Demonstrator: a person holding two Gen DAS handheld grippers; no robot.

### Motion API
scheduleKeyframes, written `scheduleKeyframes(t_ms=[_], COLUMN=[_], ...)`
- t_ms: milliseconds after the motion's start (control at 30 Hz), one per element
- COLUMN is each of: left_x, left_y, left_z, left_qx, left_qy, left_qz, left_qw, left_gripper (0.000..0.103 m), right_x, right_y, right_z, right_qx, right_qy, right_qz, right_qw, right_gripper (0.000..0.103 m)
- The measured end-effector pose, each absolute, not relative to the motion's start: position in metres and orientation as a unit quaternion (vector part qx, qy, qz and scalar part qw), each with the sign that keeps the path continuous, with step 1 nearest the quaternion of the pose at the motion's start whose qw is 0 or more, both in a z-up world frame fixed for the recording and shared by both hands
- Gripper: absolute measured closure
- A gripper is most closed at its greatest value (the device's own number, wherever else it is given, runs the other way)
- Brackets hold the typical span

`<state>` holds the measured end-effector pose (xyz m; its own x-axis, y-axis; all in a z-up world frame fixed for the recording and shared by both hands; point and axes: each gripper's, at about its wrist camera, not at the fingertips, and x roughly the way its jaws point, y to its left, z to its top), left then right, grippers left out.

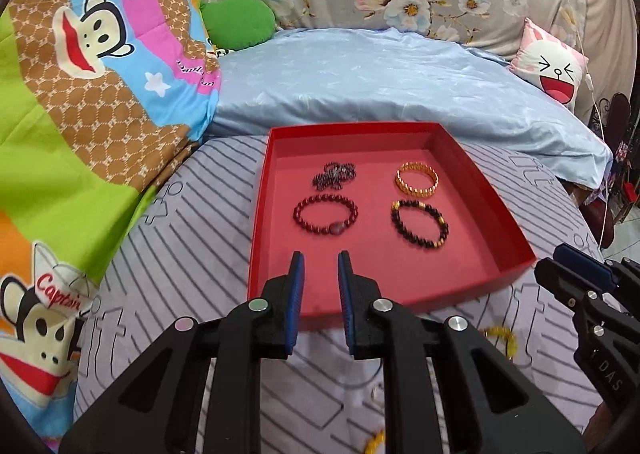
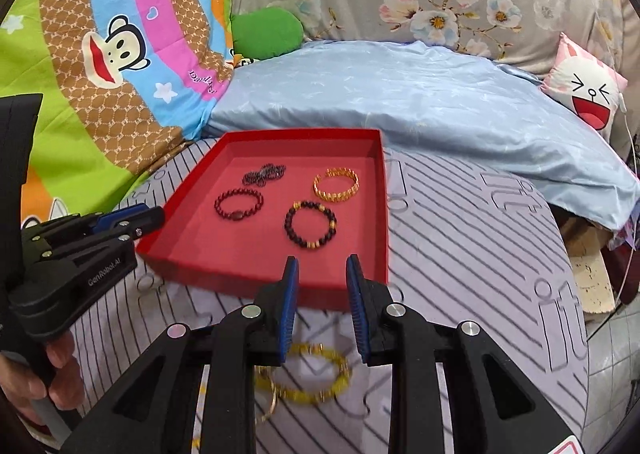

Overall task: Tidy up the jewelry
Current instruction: 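Withdraw both tools from the tray toward the remaining jewelry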

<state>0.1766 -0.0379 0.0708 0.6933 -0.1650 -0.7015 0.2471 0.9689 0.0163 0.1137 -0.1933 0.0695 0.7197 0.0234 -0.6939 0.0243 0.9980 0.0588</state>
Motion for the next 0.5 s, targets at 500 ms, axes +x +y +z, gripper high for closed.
scheduleKeyframes(t_ms=[500], left_x=[0.094], left_y=[-0.024], left_z=[0.029], left_qx=[0.059], left_qy=[0.41], left_qz=[-0.107], left_qw=[0.904], left_gripper=[0.071], right_x=[0.036], right_y=[-0.198], right_z=[0.034], right_qx=[0.045], right_qy=[0.406], right_qz=[-0.016], right_qw=[0.913], right_gripper=[0.078])
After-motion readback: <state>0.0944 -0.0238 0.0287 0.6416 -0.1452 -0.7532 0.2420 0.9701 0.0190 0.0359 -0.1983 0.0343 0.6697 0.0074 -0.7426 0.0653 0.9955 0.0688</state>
